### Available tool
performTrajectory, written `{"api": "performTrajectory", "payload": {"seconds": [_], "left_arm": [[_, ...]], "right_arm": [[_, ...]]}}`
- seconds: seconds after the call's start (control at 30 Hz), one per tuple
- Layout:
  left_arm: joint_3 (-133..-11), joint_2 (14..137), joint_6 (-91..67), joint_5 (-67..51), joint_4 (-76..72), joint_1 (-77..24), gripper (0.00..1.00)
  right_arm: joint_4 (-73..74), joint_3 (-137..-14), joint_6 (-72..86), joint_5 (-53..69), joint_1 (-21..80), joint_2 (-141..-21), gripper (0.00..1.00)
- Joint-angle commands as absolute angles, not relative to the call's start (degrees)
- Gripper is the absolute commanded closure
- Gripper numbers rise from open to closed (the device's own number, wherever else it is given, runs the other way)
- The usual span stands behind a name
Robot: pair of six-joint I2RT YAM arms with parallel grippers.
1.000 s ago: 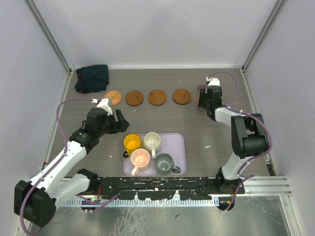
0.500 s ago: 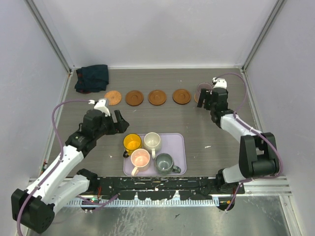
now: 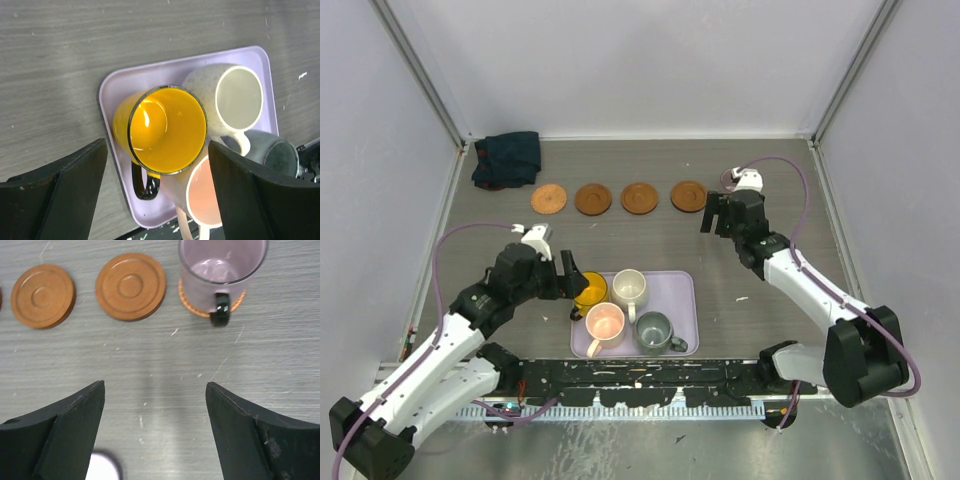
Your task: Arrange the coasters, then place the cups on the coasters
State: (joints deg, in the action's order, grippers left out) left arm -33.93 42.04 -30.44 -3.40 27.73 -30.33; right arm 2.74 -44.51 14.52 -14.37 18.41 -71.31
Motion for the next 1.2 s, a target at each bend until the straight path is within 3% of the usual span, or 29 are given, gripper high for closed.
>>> {"api": "performTrajectory", "payload": {"seconds": [0.0,0.63,1.17], "left_arm": [[-33.35,39.95,-33.28,-2.34,30.71,-33.27,0.17],[-31.53,40.84,-37.30,1.00,35.86,-40.63,0.19],[-29.49,44.19,-38.34,6.78,33.42,-40.87,0.35]], "right_arm": [[6.17,-45.67,16.85,-16.91,22.76,-67.58,0.14],[12.32,-45.63,20.21,-16.94,31.08,-62.53,0.15],[12.90,-45.75,21.29,-17.58,34.63,-63.94,0.16]]}}
